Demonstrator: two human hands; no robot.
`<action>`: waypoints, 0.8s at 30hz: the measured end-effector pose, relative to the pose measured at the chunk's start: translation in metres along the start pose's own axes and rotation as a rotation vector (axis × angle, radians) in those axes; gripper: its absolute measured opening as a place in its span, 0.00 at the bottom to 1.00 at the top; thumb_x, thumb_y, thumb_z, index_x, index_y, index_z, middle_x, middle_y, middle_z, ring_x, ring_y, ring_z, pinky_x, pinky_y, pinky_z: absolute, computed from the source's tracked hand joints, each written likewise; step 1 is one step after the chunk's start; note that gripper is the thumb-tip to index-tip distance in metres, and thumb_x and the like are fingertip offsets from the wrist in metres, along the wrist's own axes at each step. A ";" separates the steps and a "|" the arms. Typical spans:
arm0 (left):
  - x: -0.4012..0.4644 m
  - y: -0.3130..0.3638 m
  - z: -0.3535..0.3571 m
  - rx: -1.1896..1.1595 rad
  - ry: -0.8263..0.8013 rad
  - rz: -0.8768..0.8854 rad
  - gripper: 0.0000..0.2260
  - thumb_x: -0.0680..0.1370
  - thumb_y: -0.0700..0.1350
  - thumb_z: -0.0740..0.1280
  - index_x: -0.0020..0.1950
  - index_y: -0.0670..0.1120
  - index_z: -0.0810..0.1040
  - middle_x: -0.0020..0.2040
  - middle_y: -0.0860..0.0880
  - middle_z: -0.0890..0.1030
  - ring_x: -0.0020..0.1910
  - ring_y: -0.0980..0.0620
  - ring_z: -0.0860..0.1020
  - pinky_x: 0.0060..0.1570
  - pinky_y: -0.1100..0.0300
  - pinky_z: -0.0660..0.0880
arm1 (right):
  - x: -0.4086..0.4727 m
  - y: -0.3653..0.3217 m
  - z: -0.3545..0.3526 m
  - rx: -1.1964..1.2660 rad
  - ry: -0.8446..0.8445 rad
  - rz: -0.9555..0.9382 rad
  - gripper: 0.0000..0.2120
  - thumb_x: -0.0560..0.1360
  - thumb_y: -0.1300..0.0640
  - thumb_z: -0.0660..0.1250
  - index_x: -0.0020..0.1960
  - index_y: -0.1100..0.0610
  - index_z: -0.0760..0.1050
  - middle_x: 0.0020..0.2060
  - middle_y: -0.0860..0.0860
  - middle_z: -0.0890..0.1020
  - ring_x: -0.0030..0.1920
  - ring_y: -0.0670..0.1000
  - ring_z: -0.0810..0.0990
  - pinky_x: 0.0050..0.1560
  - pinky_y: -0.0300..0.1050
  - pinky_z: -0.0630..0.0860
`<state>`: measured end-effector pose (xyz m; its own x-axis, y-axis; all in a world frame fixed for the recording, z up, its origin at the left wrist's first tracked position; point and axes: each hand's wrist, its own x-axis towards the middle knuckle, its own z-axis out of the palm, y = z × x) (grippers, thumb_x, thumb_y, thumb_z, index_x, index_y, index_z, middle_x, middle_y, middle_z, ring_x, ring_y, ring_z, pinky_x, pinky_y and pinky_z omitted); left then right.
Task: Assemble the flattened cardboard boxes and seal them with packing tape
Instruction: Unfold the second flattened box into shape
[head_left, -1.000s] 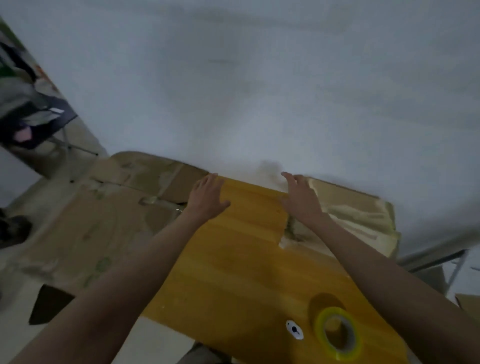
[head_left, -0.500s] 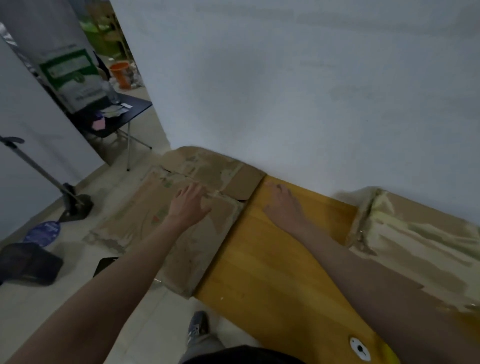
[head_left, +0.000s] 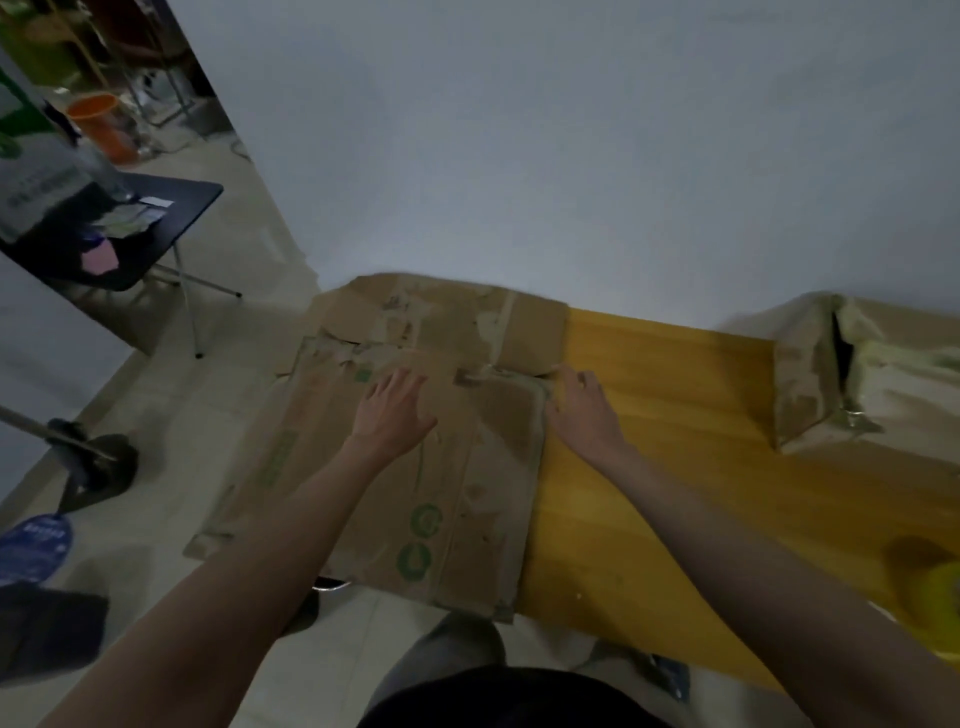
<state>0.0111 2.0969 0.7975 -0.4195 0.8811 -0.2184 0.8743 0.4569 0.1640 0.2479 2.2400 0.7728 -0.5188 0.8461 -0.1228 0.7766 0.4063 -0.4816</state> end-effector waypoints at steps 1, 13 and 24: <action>0.004 -0.005 0.006 -0.006 -0.007 0.010 0.30 0.77 0.56 0.66 0.77 0.49 0.62 0.78 0.46 0.61 0.75 0.42 0.63 0.73 0.46 0.64 | -0.001 0.002 0.010 -0.002 -0.006 0.022 0.23 0.82 0.52 0.60 0.75 0.52 0.60 0.67 0.58 0.68 0.63 0.60 0.72 0.48 0.51 0.76; 0.033 -0.041 0.048 -0.002 -0.029 0.075 0.30 0.78 0.57 0.66 0.77 0.49 0.63 0.79 0.46 0.60 0.75 0.42 0.63 0.74 0.47 0.61 | -0.011 0.013 0.094 0.128 -0.257 0.127 0.29 0.80 0.62 0.62 0.78 0.51 0.57 0.63 0.61 0.70 0.53 0.62 0.77 0.51 0.56 0.76; 0.033 -0.074 0.060 0.001 -0.127 0.078 0.27 0.78 0.57 0.64 0.74 0.50 0.65 0.76 0.46 0.64 0.72 0.42 0.67 0.72 0.47 0.63 | 0.010 0.008 0.094 0.473 -0.046 0.383 0.31 0.79 0.55 0.64 0.77 0.47 0.54 0.68 0.57 0.71 0.61 0.60 0.74 0.53 0.61 0.78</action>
<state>-0.0524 2.0851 0.7203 -0.3164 0.8913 -0.3246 0.9033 0.3877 0.1840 0.2151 2.2191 0.6867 -0.2571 0.8815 -0.3961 0.6737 -0.1304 -0.7275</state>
